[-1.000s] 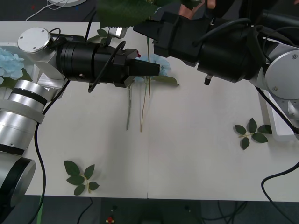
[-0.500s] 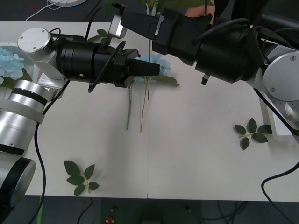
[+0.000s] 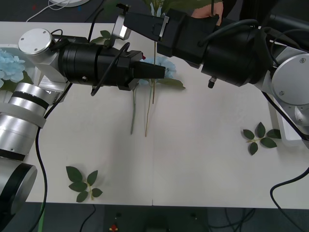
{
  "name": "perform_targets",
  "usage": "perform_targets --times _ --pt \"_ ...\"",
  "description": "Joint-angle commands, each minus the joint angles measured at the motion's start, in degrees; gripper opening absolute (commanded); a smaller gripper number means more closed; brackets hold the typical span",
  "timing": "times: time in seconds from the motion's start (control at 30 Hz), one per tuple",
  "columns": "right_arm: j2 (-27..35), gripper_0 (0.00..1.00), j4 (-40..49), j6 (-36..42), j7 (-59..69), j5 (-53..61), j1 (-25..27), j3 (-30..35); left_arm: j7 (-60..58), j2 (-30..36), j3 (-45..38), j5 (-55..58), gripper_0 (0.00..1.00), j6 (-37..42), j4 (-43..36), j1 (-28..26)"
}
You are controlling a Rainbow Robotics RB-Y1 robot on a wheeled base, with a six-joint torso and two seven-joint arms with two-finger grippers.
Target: Place the red flowers into the right box and the blue flowers into the left box. If a person shows an open palm, hand one flower to the person first, then continue sorting.
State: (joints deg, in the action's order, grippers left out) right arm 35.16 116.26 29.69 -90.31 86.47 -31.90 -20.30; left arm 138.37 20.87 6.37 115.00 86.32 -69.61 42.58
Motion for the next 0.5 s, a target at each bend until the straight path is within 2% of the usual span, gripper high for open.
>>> perform_targets --times 0.03,0.5 --pt "-1.6 1.0 2.4 -0.8 -2.1 0.5 -1.8 -0.4 -1.0 -0.8 0.2 0.5 0.0 -0.5 -1.5 2.2" --pt "-1.2 1.0 2.4 -1.4 -2.2 0.5 -1.8 -0.4 -0.7 -0.8 0.2 0.5 0.0 -0.4 -1.5 2.2"
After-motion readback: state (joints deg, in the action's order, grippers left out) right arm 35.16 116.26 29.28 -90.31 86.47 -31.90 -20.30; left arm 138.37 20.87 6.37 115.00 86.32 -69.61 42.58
